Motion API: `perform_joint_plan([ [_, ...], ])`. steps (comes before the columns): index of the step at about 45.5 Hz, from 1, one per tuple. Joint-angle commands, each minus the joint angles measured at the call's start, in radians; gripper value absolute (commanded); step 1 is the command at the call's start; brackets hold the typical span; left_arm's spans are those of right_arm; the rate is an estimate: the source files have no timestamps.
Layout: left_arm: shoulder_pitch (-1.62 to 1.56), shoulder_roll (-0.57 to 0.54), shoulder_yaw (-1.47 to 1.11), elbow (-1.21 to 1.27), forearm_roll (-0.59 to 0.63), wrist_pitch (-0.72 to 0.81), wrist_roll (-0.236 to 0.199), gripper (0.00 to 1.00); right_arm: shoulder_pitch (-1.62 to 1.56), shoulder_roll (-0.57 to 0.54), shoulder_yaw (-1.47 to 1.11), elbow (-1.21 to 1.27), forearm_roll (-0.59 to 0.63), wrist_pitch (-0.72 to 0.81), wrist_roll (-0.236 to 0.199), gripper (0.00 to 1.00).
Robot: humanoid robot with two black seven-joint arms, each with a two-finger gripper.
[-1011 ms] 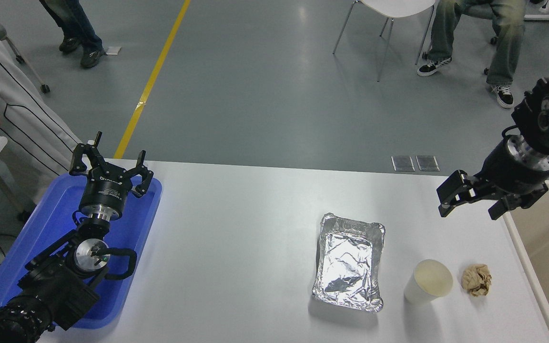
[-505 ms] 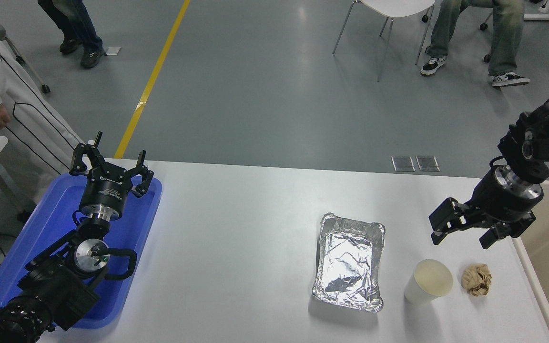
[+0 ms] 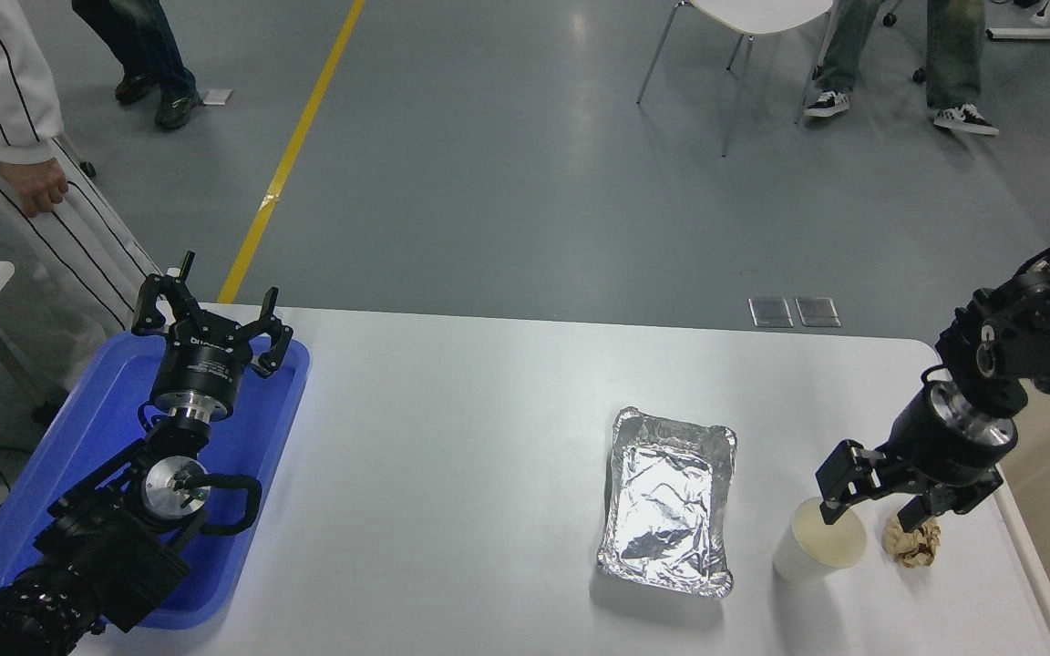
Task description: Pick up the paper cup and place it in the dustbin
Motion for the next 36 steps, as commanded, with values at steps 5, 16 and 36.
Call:
perform_joint_plan([
  [5, 0.000, 0.000, 0.000, 0.000, 0.000, 0.000, 0.000, 1.00, -0.085, 0.012, 0.016, -0.008, 0.001, -0.141, 0.000, 0.86],
  [16, 0.000, 0.000, 0.000, 0.000, 0.000, 0.000, 0.000, 1.00, -0.128, 0.015, 0.032, -0.011, 0.001, -0.234, 0.000, 0.86],
  [36, 0.000, 0.000, 0.000, 0.000, 0.000, 0.000, 0.000, 1.00, -0.174, 0.012, 0.030, -0.011, 0.001, -0.331, 0.000, 0.56],
])
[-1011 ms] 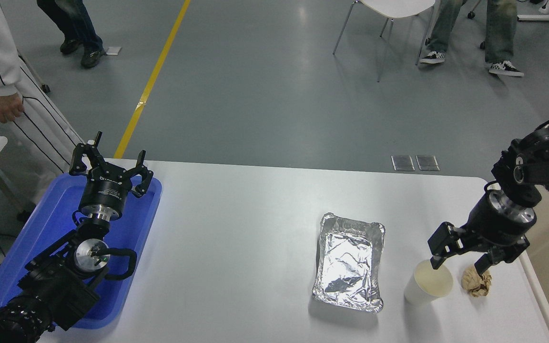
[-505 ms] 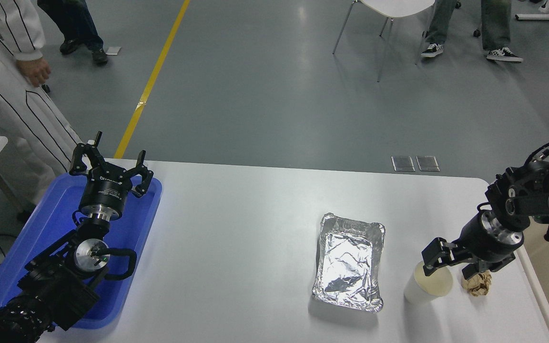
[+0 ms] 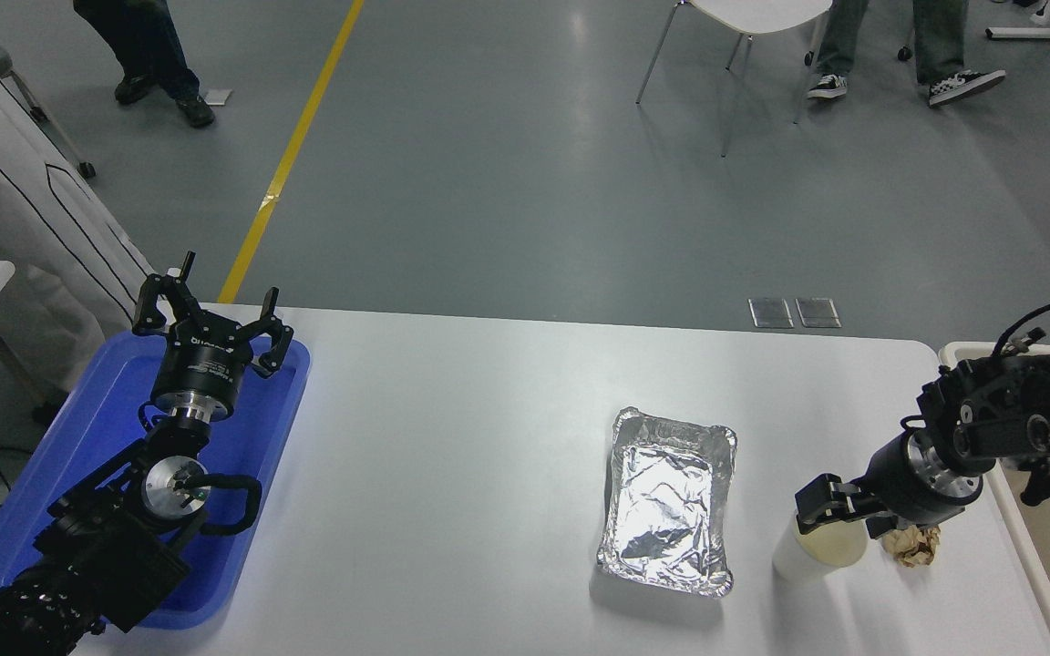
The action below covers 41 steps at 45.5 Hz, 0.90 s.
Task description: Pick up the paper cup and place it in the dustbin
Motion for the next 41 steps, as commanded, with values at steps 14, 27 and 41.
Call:
perform_joint_plan([
  [14, 0.000, 0.000, 0.000, 0.000, 0.000, 0.000, 0.000, 1.00, -0.017, -0.008, -0.003, 0.007, 0.000, -0.008, -0.001, 0.00],
  [27, 0.000, 0.000, 0.000, 0.000, 0.000, 0.000, 0.000, 1.00, -0.017, -0.010, -0.003, 0.007, 0.000, 0.012, -0.001, 0.00],
  [41, 0.000, 0.000, 0.000, 0.000, 0.000, 0.000, 0.000, 1.00, 0.070, -0.045, -0.023, 0.021, 0.000, 0.106, 0.000, 0.00],
])
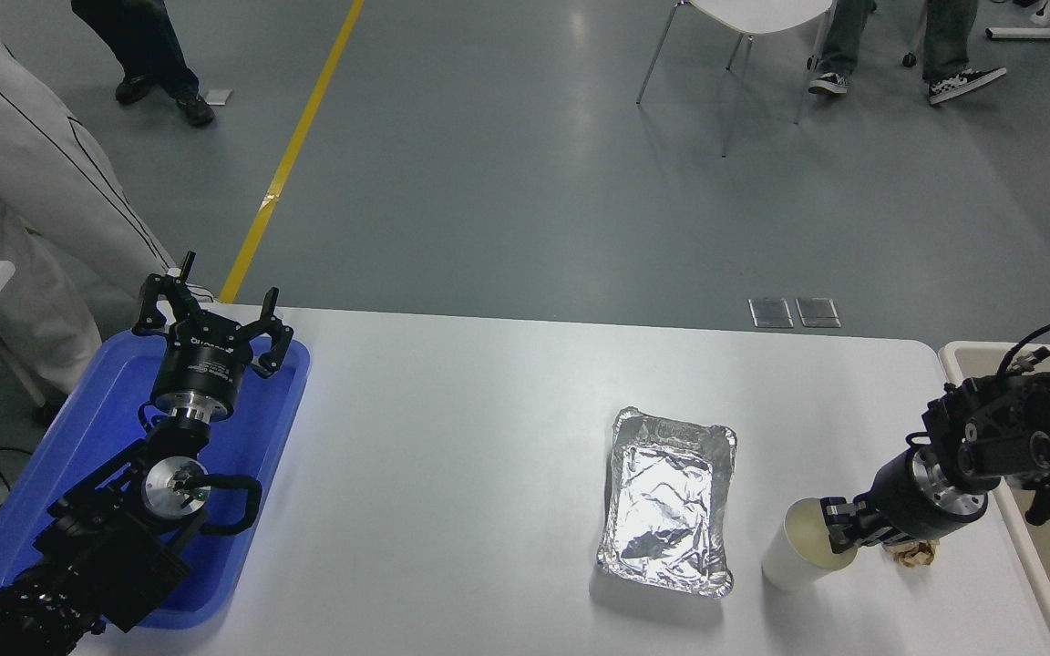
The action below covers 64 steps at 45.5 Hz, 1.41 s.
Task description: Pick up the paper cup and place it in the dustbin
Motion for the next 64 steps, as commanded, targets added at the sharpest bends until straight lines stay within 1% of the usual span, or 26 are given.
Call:
perform_joint_plan([
  [1, 0.000, 0.000, 0.002, 0.000, 0.000, 0.000, 0.000, 1.00, 0.083, -0.023, -0.026, 0.012, 0.000, 0.110, 0.001, 0.00],
  [8, 0.000, 0.000, 0.000, 0.000, 0.000, 0.000, 0.000, 1.00, 0.209, -0.023, -0.069, 0.037, -0.005, 0.268, 0.003, 0.00],
  [12, 0.000, 0.000, 0.002, 0.000, 0.000, 0.000, 0.000, 1.00, 0.286, -0.031, -0.072, 0.069, -0.006, 0.319, 0.003, 0.00],
  [19, 0.000, 0.000, 0.000, 0.000, 0.000, 0.000, 0.000, 1.00, 0.436, -0.087, -0.076, 0.153, -0.026, 0.376, 0.003, 0.00],
  [23, 0.000, 0.000, 0.000, 0.000, 0.000, 0.000, 0.000, 1.00, 0.527, -0.127, -0.076, 0.175, -0.061, 0.447, 0.003, 0.00],
  [33, 0.000, 0.000, 0.002, 0.000, 0.000, 0.000, 0.000, 1.00, 0.680, -0.139, -0.078, 0.187, -0.069, 0.447, 0.003, 0.00],
  [48, 0.000, 0.000, 0.000, 0.000, 0.000, 0.000, 0.000, 1.00, 0.939, -0.159, -0.145, 0.233, -0.068, 0.447, 0.003, 0.00],
  [64, 0.000, 0.000, 0.000, 0.000, 0.000, 0.000, 0.000, 1.00, 0.979, -0.159, -0.147, 0.233, -0.068, 0.447, 0.003, 0.00],
])
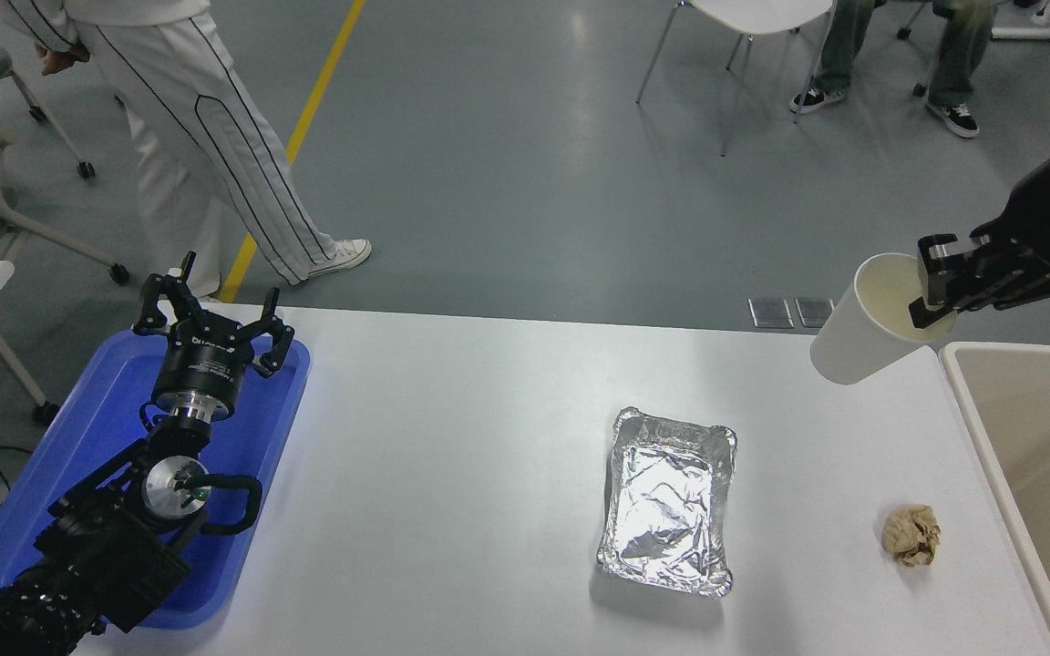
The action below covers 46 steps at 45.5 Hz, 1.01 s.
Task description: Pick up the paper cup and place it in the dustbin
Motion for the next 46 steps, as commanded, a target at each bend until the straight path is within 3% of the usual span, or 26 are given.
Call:
perform_joint_plan([
  [1, 0.000, 0.000, 0.001, 0.000, 0.000, 0.000, 0.000, 1.00, 0.046, -0.003, -0.008, 0.006, -0.001, 0.002, 0.000, 0.00],
  [19, 0.000, 0.000, 0.001, 0.000, 0.000, 0.000, 0.000, 1.00, 0.080, -0.021, -0.083, 0.006, -0.002, 0.002, 0.000, 0.00],
  [46, 0.001, 0.000, 0.001, 0.002, 0.000, 0.000, -0.002, 1.00, 0.074, -0.184, -0.369, -0.049, -0.093, 0.002, -0.001, 0.00],
])
